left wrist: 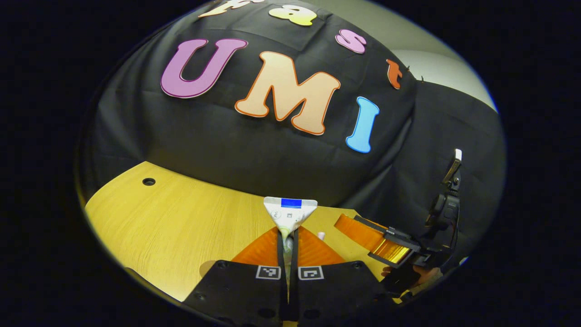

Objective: Put the toothbrush and toothpaste on the desktop into the cup, then pick up the cup and place it on the coaster on the desktop.

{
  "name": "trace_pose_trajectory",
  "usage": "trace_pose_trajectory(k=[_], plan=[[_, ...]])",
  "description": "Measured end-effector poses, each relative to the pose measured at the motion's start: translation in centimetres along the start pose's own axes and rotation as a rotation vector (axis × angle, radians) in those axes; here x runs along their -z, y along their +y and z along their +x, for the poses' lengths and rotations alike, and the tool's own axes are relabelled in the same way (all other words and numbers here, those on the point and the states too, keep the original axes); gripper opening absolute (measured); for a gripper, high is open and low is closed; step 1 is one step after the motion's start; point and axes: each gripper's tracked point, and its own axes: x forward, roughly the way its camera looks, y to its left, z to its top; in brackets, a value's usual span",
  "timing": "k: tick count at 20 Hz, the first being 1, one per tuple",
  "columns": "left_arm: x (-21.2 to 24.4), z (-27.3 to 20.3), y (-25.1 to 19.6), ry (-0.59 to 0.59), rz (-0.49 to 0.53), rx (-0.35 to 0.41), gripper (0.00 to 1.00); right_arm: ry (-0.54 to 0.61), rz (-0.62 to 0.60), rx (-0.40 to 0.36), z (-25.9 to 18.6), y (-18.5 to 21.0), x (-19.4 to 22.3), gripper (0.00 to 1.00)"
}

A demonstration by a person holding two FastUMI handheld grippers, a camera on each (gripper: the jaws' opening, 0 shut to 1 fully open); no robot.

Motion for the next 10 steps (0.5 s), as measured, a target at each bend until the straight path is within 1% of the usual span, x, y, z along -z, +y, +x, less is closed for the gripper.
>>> trace_pose_trajectory(k=[1, 2, 4, 9, 10], plan=[[0.1, 0.5, -0.4, -0.001, 0.011, 0.018, 0.0, -0.021, -0.007, 0.034, -0.5, -1.1, -0.6, 0.93], [0.1, 0.9, -1.0, 0.0, 0.016, 0.046, 0.0, -0.033, -0.016, 0.068, -1.6, -2.2, -1.1, 0.93], [0.0, 2.0, -2.8, -0.008, 0.027, 0.112, 0.0, -0.045, -0.028, 0.137, -3.3, -4.7, -1.4, 0.99], [1.8, 4.4, -5.4, -0.005, 0.109, 0.225, 0.0, -0.034, 0.01, 0.276, -8.1, -9.0, 0.0, 0.98], [2.8, 5.0, -5.9, 0.007, 0.126, 0.263, 0.0, -0.037, -0.005, 0.318, -9.5, -9.9, 0.4, 0.94]])
